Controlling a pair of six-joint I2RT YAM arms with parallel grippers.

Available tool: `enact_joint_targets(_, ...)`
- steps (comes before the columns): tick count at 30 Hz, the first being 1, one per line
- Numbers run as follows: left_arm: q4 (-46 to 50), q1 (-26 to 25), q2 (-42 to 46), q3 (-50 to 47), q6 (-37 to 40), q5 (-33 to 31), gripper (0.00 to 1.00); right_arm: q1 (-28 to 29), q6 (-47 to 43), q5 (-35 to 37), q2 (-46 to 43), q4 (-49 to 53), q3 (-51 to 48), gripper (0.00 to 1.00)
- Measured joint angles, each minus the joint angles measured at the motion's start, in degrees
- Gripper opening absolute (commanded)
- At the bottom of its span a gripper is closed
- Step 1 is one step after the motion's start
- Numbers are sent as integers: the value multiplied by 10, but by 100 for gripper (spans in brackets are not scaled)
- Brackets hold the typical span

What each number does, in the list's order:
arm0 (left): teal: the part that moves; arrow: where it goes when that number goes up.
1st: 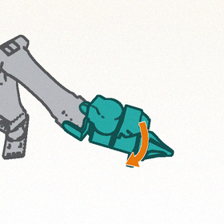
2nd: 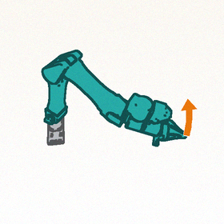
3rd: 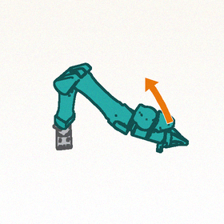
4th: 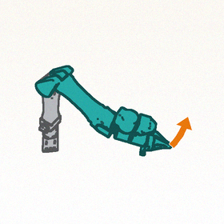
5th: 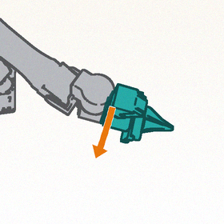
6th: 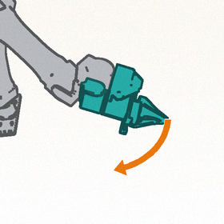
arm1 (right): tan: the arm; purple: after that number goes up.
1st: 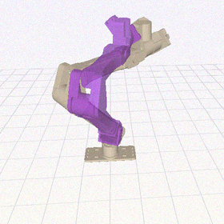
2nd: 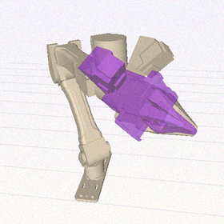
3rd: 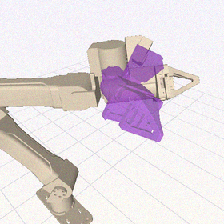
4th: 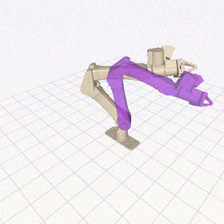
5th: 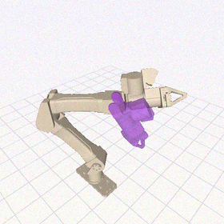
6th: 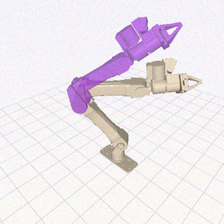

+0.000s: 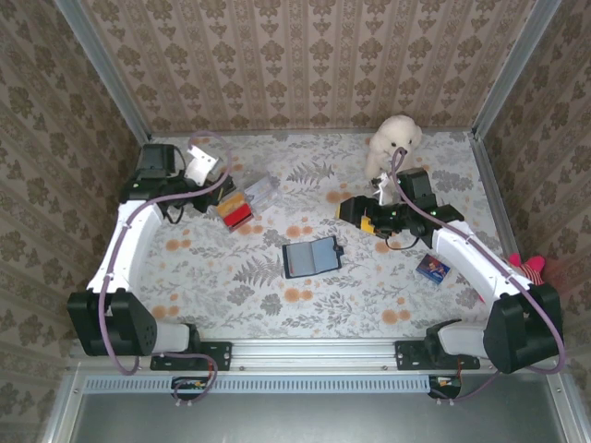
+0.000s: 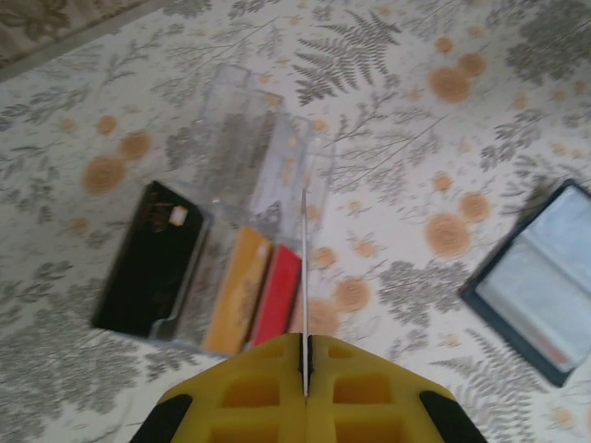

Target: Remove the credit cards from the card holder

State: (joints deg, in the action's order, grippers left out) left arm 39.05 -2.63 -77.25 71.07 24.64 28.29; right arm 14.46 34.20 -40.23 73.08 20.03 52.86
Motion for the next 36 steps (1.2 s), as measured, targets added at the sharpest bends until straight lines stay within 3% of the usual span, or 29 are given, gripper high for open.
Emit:
enact_joint_targets(11, 9, 16, -57, 30, 130, 3, 0, 0, 2, 9, 3, 38, 17, 100)
enact_joint_targets(21, 105, 12, -161, 159, 280, -18, 0, 0, 21, 24, 32, 55, 70, 100)
enact_joint_targets(36, 185, -15, -346, 320, 333, -107, 0, 0, 33, 25, 58, 55, 81, 100)
